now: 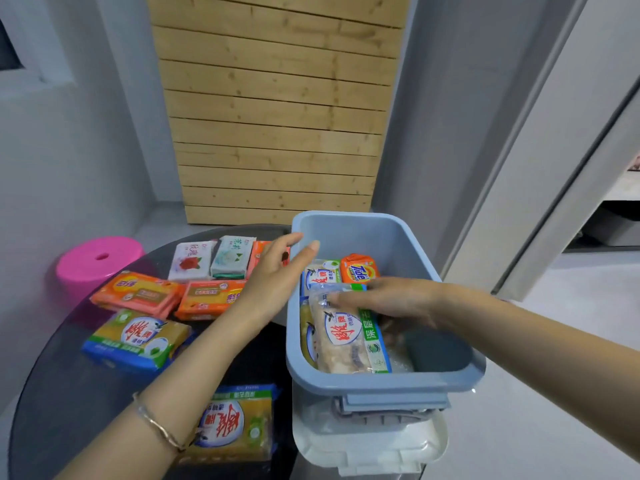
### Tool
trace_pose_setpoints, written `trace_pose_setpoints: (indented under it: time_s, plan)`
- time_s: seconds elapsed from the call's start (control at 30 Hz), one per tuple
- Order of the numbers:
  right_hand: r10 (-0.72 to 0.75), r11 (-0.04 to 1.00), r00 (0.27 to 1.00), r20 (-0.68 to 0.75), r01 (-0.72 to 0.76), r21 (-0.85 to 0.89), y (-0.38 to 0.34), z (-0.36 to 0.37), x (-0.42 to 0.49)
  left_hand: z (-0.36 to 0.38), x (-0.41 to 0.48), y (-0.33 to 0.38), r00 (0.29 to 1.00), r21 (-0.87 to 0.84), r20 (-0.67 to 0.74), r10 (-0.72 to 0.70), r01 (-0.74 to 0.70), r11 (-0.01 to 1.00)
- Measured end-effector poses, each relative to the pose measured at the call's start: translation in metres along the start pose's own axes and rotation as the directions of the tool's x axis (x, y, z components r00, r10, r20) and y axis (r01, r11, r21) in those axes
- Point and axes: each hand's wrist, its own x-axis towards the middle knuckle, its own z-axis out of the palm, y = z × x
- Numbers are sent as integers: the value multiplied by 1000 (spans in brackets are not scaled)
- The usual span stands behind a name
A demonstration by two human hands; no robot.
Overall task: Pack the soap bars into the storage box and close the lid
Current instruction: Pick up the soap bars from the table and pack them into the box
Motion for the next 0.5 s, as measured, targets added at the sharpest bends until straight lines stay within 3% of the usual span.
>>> trace_pose_setpoints:
  time_s: [0.17,0.4,0.5]
  plan:
    - [-78,992,997,-25,75,-106,-10,-6,8,3,-3,-1,1000,24,30,4,-5,1000]
    - [-239,969,969,-68,233,-83,-22,-57,-12,4,-1,-2,999,4,49,-13,12,1000]
    - [-251,953,963,-96,229,-197,-30,-76,-20,5,-1,-2,998,-26,51,-29,31,999]
